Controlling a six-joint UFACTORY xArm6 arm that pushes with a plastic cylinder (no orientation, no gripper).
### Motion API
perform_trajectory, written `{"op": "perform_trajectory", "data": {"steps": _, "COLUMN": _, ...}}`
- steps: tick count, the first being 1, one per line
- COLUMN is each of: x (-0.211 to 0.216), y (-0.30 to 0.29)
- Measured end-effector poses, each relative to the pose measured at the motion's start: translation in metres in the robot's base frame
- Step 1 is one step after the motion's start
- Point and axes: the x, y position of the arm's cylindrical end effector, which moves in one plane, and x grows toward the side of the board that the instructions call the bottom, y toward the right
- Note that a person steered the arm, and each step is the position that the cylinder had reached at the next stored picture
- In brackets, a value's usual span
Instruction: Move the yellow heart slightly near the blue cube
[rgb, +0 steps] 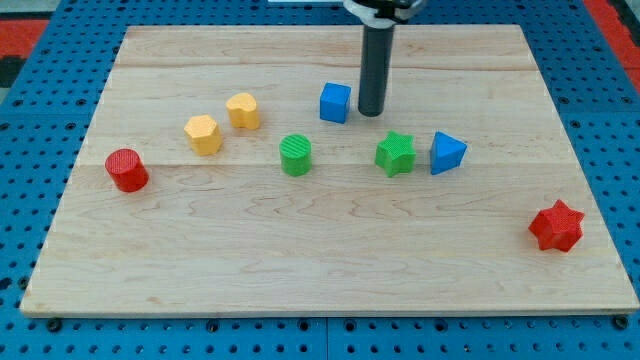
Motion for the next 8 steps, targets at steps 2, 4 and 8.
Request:
{"op": "perform_trajectory", "data": {"steps": 2, "x": 0.029, "y": -0.098}}
{"op": "perform_trajectory", "data": {"steps": 4, "x": 0.02, "y": -0.128}}
{"op": "perform_trajectory", "data": {"steps": 8, "x": -0.092, "y": -0.116}}
